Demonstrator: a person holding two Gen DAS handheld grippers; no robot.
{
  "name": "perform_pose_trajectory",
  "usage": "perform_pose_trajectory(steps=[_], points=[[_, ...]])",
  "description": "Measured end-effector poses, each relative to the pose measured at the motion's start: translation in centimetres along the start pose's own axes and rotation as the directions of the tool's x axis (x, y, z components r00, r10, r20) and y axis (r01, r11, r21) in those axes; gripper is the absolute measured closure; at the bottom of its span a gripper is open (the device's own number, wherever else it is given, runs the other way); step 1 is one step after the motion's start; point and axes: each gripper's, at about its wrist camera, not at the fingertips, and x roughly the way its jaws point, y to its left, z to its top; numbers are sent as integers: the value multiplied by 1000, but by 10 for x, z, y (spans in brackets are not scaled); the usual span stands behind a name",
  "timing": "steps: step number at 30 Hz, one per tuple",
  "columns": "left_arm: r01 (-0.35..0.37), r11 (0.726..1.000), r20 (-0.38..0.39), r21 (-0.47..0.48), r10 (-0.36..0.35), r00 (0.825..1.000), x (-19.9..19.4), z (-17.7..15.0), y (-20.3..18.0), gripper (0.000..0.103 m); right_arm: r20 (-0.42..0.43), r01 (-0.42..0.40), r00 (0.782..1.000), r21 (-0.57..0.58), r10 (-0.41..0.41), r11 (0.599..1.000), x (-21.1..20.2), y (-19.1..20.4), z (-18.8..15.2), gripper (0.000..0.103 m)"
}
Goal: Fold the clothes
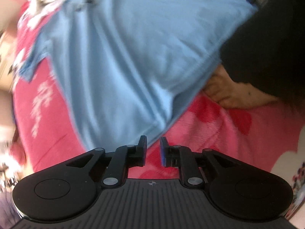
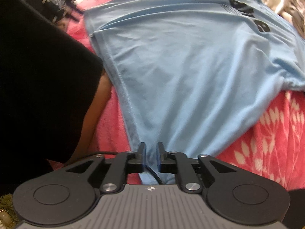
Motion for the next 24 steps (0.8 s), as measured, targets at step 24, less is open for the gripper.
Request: perform_pose_trajectory(steps=[24], points=[[-234, 951, -153, -203, 205, 967, 51, 3, 18, 82, -165, 12, 986, -142, -36, 990, 29, 22, 5, 101]])
